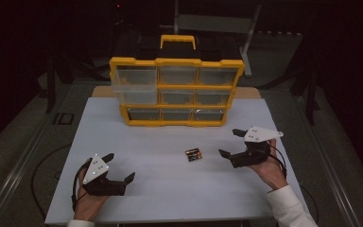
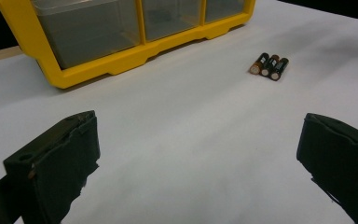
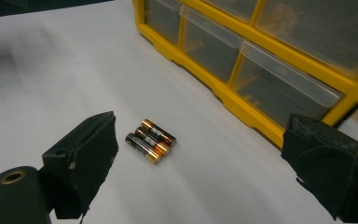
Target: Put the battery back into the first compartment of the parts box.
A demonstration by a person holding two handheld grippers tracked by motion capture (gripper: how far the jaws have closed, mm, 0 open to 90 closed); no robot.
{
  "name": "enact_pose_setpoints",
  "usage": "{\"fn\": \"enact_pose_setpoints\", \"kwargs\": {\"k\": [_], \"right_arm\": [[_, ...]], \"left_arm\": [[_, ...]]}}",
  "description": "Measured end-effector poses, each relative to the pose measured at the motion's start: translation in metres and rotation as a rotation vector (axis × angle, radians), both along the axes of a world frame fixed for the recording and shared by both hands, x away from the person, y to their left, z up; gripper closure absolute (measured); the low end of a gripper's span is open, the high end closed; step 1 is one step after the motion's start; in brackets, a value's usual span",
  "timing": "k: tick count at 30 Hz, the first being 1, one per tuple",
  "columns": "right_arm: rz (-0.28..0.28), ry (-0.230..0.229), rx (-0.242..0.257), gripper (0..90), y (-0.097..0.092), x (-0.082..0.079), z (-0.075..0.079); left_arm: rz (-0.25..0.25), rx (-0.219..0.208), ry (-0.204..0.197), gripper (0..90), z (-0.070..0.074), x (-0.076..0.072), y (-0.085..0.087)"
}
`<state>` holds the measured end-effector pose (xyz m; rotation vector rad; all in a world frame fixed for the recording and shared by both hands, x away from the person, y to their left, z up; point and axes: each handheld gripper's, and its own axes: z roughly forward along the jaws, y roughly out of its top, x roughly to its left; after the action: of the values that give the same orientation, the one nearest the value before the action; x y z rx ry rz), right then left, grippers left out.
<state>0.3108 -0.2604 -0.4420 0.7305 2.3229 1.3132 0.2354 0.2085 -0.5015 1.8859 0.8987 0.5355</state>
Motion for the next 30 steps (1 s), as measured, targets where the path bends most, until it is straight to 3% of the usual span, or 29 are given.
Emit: {"fn": "enact_pose_setpoints", "kwargs": {"k": [13,14,17,20,30], "right_arm": [[0.087,0.022,-0.089,10.1,0.028,0.038,0.019],[0.109,0.026,-0.113,10.1,0.033,0.044,0.021],[0.119,0.027,-0.128,10.2,0.036,0.047,0.022],[0.187,0.038,-0.206,10.2,0.052,0.061,0.027],[0.277,0.097,-0.295,11.3,0.078,0.085,0.018]], "left_arm": [[-0.003,-0.001,0.001,0.1,0.000,0.000,0.001],[-0.004,-0.001,0.001,0.1,0.000,0.000,0.001],[-0.004,-0.001,0.002,0.1,0.000,0.000,0.001],[-0.004,-0.003,0.002,0.1,0.000,0.000,0.000],[-0.007,-0.003,0.003,0.1,0.000,-0.001,0.001]]}}
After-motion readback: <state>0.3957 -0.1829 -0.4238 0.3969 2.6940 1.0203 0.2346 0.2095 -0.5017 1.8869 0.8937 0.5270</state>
